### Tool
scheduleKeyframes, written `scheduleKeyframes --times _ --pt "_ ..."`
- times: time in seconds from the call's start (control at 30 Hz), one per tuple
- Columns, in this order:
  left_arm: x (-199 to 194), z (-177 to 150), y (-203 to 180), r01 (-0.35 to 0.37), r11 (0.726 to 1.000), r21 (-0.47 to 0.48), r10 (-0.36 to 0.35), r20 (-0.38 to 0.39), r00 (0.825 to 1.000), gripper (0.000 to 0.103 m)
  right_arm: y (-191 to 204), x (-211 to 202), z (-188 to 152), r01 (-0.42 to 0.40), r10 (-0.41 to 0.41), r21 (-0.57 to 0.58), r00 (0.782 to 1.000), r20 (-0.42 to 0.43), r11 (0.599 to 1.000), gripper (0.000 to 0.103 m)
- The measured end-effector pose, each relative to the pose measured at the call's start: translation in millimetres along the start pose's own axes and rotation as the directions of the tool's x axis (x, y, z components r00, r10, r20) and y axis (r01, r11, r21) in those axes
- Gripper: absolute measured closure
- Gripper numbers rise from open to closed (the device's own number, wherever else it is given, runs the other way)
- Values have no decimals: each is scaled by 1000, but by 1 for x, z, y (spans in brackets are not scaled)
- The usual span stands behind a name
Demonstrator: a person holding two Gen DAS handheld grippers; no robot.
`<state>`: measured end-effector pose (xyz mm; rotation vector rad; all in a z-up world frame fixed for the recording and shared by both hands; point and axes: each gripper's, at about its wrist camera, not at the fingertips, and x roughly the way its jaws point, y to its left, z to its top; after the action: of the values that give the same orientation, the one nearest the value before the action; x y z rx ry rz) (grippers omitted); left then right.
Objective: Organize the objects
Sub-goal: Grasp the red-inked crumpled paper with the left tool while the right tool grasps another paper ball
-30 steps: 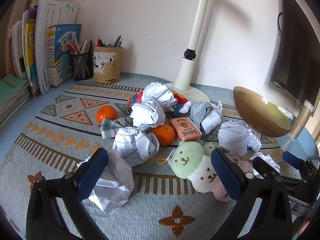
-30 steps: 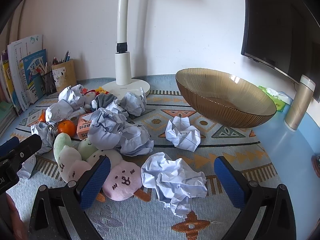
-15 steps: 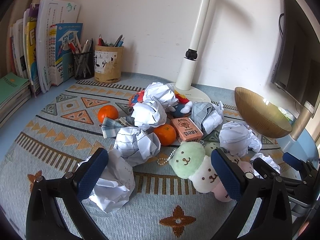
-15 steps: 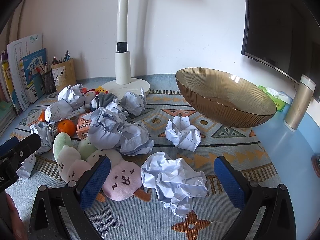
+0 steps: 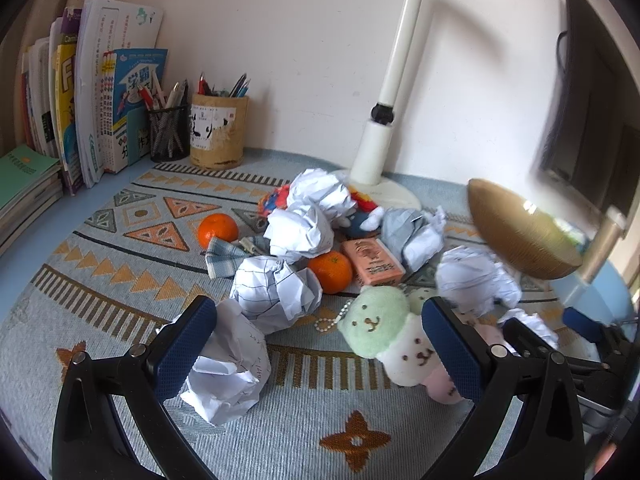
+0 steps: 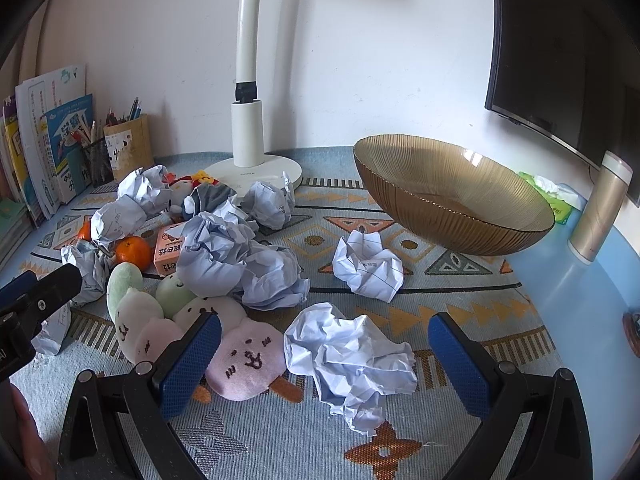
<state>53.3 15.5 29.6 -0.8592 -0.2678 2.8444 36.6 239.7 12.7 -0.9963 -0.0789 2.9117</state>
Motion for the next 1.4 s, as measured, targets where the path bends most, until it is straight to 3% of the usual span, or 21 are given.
scheduleKeyframes --times 0.1,0.23,0.43,0.5,0.6,0.67,0.77,0.83,0.93,0.97,1.0,1.03,1.07,1.1,1.17,1.23,1.3,1.4 --pt "-24 -6 19 68 995 -68 -68 9 998 1 -3 -5 0 -25 25 12 999 26 1000 0" --pt "-51 -19 52 13 998 -57 -17 -57 998 1 -3 -10 0 -96 96 2 995 26 995 0" --pt "-68 -32 93 37 998 -60 -44 -119 992 1 7 -20 -1 -233 232 -33 972 -24 972 0" --pt "-65 -32 100 1 998 -62 -9 -135 991 1 15 -25 4 -326 324 -25 944 -54 945 0" --pt "-53 -31 99 -63 998 -27 58 -162 985 1 51 -33 21 -506 500 -38 859 -105 862 0" --pt "-45 -29 99 -78 996 -33 71 -171 983 1 79 -33 32 -564 553 -62 822 -139 823 0" --pt "-28 -21 102 -109 991 -71 92 -212 973 1 130 -16 48 -602 574 -99 791 -211 792 5" --pt "-19 -17 100 -126 991 -53 109 -240 964 1 157 4 54 -608 568 -114 783 -254 786 20" --pt "-15 -20 98 -129 991 -22 120 -246 962 3 180 39 57 -614 555 -77 754 -353 785 29" --pt "-14 -21 99 -127 992 -22 117 -250 961 7 183 47 57 -604 544 -66 755 -366 794 29" --pt "-11 -22 100 -130 991 -21 120 -260 958 20 185 54 56 -597 540 -55 757 -367 800 30" --pt "-7 -23 101 -129 991 -24 117 -281 953 32 186 60 56 -589 535 -44 761 -368 807 35" --pt "-7 -24 102 -128 991 -29 114 -287 951 35 185 63 54 -574 524 -35 769 -368 818 40" --pt "-9 -24 103 -133 991 -28 121 -270 955 46 184 65 55 -557 510 -35 782 -358 830 50" --pt "-10 -24 102 -124 992 -28 112 -269 957 47 183 66 56 -544 497 -48 796 -346 838 67" --pt "-12 -21 99 -114 993 -29 102 -264 959 48 173 63 59 -561 521 -22 782 -342 827 82" --pt "-18 -16 92 -112 994 -18 105 -243 964 48 163 55 61 -585 554 3 767 -323 811 82" --pt "-25 -5 83 -111 994 -12 106 -223 969 48 150 34 65 -607 583 -2 765 -273 795 82"
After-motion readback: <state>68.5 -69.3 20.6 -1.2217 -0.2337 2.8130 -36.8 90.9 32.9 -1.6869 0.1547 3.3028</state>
